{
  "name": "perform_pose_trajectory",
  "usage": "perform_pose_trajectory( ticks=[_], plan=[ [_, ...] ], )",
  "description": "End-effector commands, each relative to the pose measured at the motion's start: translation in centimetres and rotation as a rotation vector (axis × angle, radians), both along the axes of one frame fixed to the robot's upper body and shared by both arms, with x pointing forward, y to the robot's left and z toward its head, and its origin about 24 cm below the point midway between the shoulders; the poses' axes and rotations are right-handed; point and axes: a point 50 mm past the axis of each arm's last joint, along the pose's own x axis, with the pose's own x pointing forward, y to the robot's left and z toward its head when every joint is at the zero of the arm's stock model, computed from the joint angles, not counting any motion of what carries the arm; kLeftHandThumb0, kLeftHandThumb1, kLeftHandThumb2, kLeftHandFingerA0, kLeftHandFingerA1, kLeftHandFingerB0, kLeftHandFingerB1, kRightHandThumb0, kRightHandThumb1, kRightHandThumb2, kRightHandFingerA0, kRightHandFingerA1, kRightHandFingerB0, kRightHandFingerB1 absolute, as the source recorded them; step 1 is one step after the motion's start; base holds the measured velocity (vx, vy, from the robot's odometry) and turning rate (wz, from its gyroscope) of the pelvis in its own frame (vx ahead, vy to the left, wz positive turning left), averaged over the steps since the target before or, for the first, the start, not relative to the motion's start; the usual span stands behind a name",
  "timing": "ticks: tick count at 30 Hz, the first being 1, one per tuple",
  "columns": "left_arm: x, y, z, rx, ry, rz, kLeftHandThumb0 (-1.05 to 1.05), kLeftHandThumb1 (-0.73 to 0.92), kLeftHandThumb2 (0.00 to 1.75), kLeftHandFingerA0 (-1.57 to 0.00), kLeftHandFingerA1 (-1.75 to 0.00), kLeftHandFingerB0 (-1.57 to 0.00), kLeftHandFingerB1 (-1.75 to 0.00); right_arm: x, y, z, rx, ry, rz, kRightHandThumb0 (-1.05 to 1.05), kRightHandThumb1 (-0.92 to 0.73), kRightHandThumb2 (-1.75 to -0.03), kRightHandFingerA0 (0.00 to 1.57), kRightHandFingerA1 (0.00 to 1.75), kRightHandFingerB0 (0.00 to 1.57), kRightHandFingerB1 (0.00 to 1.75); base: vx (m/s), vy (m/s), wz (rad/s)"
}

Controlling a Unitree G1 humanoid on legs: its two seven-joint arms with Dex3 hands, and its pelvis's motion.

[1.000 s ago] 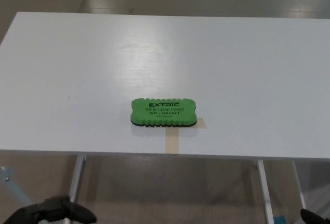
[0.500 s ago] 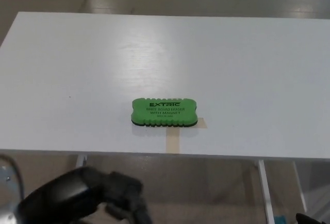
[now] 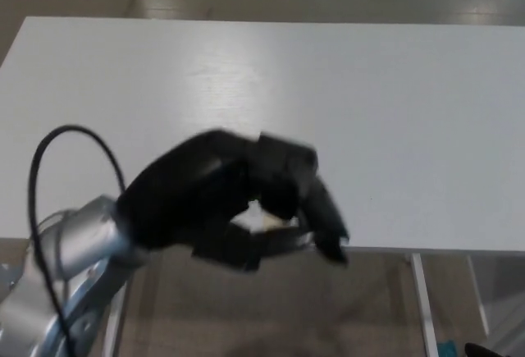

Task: Use the left hand to press on the green eraser and wipe the desk from center to the left and then back to center.

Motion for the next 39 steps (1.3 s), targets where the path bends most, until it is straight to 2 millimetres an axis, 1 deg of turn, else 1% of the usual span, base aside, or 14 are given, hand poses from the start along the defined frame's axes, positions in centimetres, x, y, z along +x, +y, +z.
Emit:
perform_pose_trajectory(
  ticks=[1,3,5,6,8,13,15,21,26,35,36,37,38,39],
  plan=[
    [5.5,-0.8,-1.6,-0.035,0.265,0.333,-0.2,0.8,0.65,-1.01,-0.65,-0.91,-0.65,-0.3,0.2,0.1,-0.002,-0.02,0.02,-0.39,-0.79,-0.64,0.87,0.61,0.62,0.41,0.0,0.0,0.0],
    [7.3,-1.0,-2.1,-0.042,0.328,0.401,-0.2,0.8,0.64,-1.02,-0.67,-0.92,-0.66,-0.4,0.1,0.1,-0.01,-0.02,0.025,-0.39,-0.79,-0.64,0.87,0.61,0.62,0.41,0.0,0.0,0.0],
    [7.8,-1.1,-2.2,-0.04,0.351,0.427,-0.21,0.81,0.65,-1.01,-0.68,-0.92,-0.67,-0.4,0.1,0.1,-0.012,-0.017,0.027,-0.39,-0.79,-0.64,0.87,0.61,0.62,0.42,0.0,0.0,0.0],
    [8.8,-1.2,-2.5,-0.028,0.387,0.477,-0.21,0.82,0.64,-1.0,-0.7,-0.92,-0.7,-0.5,0.2,0.0,-0.007,-0.013,0.028,-0.39,-0.78,-0.64,0.87,0.62,0.62,0.42,0.0,0.0,0.0],
    [9.8,-1.3,-2.8,-0.008,0.422,0.541,-0.21,0.82,0.64,-1.0,-0.7,-0.92,-0.74,-0.6,0.2,-0.1,-0.001,-0.008,0.03,-0.38,-0.78,-0.64,0.87,0.62,0.61,0.42,0.0,0.0,0.0],
    [11.1,-1.5,-3.5,0.028,0.44,0.613,-0.2,0.82,0.64,-1.0,-0.72,-0.91,-0.76,-0.9,0.3,-0.1,-0.014,-0.002,0.035,-0.38,-0.78,-0.64,0.87,0.62,0.61,0.42,0.0,0.0,0.0],
    [11.5,-1.7,-4.1,0.071,0.425,0.64,-0.2,0.82,0.64,-0.99,-0.74,-0.91,-0.78,-0.9,0.4,-0.2,-0.009,0.001,0.033,-0.38,-0.78,-0.64,0.87,0.62,0.62,0.42,0.0,0.0,0.0],
    [11.9,-1.6,-6.1,0.135,0.44,0.684,-0.18,0.84,0.64,-0.98,-0.79,-0.9,-0.79,-1.1,0.4,-0.2,-0.009,-0.001,0.038,-0.39,-0.78,-0.64,0.87,0.62,0.63,0.41,0.0,0.0,0.0],
    [11.6,-1.5,-7.8,0.151,0.469,0.714,-0.17,0.84,0.64,-0.98,-0.81,-0.91,-0.8,-1.1,0.4,-0.2,-0.006,-0.008,0.042,-0.38,-0.78,-0.64,0.87,0.61,0.64,0.41,0.0,0.0,0.0],
    [11.5,-1.2,-9.5,0.188,0.481,0.775,-0.17,0.83,0.64,-1.01,-0.79,-0.9,-0.82,-1.5,0.5,-0.4,0.0,0.004,0.037,-0.38,-0.78,-0.64,0.87,0.62,0.65,0.42,0.0,0.0,0.0],
    [11.4,-1.2,-9.7,0.189,0.483,0.78,-0.25,0.69,0.86,-0.99,-0.86,-0.88,-0.85,-1.5,0.5,-0.3,-0.004,0.003,0.037,-0.38,-0.78,-0.64,0.87,0.62,0.65,0.41,0.0,0.0,0.0],
    [11.4,-1.2,-9.8,0.189,0.484,0.782,-0.25,0.69,0.86,-0.99,-0.86,-0.88,-0.85,-1.4,0.5,-0.3,-0.007,0.002,0.038,-0.38,-0.78,-0.64,0.87,0.62,0.65,0.41,0.0,0.0,0.0],
    [11.4,-1.2,-9.9,0.19,0.484,0.788,-0.17,0.83,0.64,-1.01,-0.79,-0.9,-0.82,-1.4,0.5,-0.3,-0.008,-0.004,0.039,-0.38,-0.78,-0.64,0.87,0.62,0.65,0.41,0.0,0.0,0.0],
    [11.4,-1.2,-10.0,0.19,0.484,0.79,-0.17,0.83,0.64,-1.01,-0.79,-0.9,-0.82,-1.4,0.5,-0.3,-0.007,-0.005,0.039,-0.38,-0.78,-0.64,0.87,0.62,0.65,0.41,0.0,0.0,0.0]
  ],
)
